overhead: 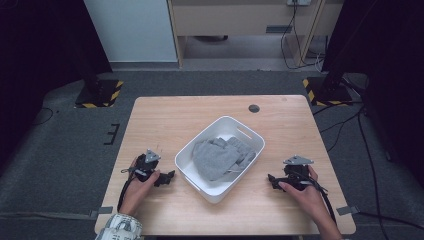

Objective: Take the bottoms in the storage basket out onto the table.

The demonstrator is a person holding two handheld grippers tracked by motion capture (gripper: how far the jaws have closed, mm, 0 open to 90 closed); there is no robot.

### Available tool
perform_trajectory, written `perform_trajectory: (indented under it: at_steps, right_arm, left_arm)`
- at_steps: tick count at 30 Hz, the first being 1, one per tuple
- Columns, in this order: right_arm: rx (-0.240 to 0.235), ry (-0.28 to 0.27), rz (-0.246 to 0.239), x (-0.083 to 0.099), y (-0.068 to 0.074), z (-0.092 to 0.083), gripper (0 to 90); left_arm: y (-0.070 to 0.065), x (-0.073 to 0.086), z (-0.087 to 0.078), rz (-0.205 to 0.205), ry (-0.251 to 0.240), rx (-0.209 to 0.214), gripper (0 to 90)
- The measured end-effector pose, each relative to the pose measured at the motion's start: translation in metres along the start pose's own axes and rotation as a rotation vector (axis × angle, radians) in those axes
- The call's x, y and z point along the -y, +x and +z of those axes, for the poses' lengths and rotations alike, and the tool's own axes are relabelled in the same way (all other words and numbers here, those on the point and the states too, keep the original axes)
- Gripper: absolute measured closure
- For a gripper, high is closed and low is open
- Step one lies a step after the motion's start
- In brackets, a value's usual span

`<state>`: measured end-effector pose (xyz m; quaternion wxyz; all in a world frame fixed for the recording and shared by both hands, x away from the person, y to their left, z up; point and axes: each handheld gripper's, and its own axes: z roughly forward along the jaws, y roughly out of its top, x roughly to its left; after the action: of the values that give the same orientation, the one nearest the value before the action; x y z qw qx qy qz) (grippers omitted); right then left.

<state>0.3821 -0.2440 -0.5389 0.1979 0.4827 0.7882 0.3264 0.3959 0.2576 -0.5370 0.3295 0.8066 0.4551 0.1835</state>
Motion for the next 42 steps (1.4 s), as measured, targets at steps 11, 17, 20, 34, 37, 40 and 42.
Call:
perform_trajectory:
  at_steps: [11, 17, 20, 34, 37, 40, 42]
  right_arm:
    - [0.0, 0.001, 0.002, 0.0, 0.0, 0.0, 2.0]
    - [0.0, 0.0, 0.002, 0.0, 0.0, 0.0, 2.0]
    - [0.0, -0.002, 0.001, 0.0, 0.0, 0.0, 1.9]
    - [0.021, 0.001, 0.023, -0.007, -0.008, 0.007, 1.8]
    - [0.021, 0.001, 0.023, -0.007, -0.008, 0.007, 1.8]
    - [0.018, 0.0, 0.018, -0.007, -0.008, 0.007, 1.6]
    - [0.013, 0.003, 0.013, -0.008, -0.009, 0.008, 0.7]
  left_arm:
    - [0.002, 0.0, -0.007, -0.016, -0.034, -0.003, 4.2]
    - [0.003, -0.01, -0.03, -0.029, -0.117, 0.011, 5.7]
    - [0.003, -0.016, -0.037, -0.028, -0.149, 0.022, 5.7]
    - [-0.021, -0.064, -0.068, 0.045, -0.194, 0.085, 5.5]
    - [-0.028, -0.079, -0.071, 0.081, -0.185, 0.105, 5.5]
    - [-0.034, -0.097, -0.07, 0.113, -0.177, 0.114, 5.1]
    - [-0.04, -0.109, -0.067, 0.138, -0.16, 0.112, 4.0]
